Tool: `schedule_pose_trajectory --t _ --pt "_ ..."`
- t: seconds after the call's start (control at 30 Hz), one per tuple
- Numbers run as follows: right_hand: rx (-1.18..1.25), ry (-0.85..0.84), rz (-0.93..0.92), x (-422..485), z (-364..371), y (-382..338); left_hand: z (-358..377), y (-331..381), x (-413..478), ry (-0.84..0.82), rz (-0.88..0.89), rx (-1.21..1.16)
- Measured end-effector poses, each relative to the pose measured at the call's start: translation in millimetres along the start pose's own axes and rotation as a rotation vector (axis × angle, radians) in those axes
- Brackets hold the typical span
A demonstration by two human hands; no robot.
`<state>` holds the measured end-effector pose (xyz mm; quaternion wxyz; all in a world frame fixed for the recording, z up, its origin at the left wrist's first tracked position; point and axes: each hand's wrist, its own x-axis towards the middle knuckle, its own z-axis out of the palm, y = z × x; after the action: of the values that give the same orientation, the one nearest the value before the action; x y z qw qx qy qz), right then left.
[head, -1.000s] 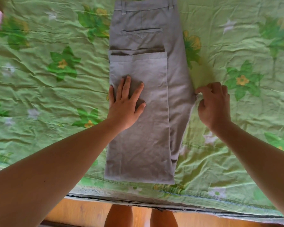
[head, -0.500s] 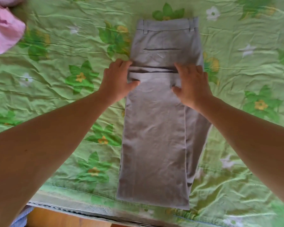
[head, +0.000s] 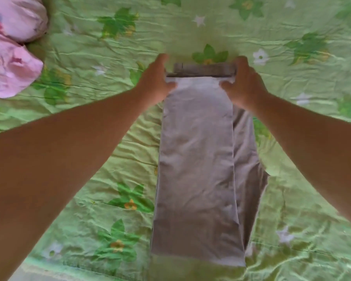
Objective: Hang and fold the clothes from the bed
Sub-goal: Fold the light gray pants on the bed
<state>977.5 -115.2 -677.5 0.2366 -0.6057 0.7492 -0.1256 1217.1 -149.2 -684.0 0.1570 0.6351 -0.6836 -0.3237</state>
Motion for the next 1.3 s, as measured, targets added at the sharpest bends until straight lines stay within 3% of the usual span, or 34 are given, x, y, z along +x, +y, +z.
schedule_pose_trajectory --t 0.13,0.3,0.5,0.6,0.73,0.83,0.93,1.0,1.17,1.3 --pt "-0.320 0.026 0.017 -65 43 5 44 -9 -56 0.026 -0.004 0.138" --pt "-0.371 -0.005 -0.229 -195 103 50 108 -49 -186 -0.009 0.167 0.363" --pt "-0.383 -0.096 -0.182 -198 119 56 116 -58 -187 -0.015 0.165 0.385" --pt "-0.242 -0.098 -0.054 -214 100 47 105 -52 -209 -0.018 0.064 0.153" --pt "0.203 -0.136 0.327 -248 75 46 92 -48 -270 0.075 -0.243 -0.220" --pt "0.414 -0.309 0.569 -274 59 55 81 -46 -310 0.089 -0.459 -0.352" --pt "0.527 -0.524 0.566 -307 53 65 75 -48 -342 -0.009 -0.530 -0.385" --pt "0.599 -0.579 0.568 -324 51 73 74 -52 -353 -0.107 -0.577 -0.363" --pt "0.675 -0.553 0.654 -340 56 84 72 -54 -354 -0.291 -0.560 -0.378" --pt "0.687 -0.535 0.650 -355 65 84 75 -58 -364 -0.343 -0.516 -0.348"
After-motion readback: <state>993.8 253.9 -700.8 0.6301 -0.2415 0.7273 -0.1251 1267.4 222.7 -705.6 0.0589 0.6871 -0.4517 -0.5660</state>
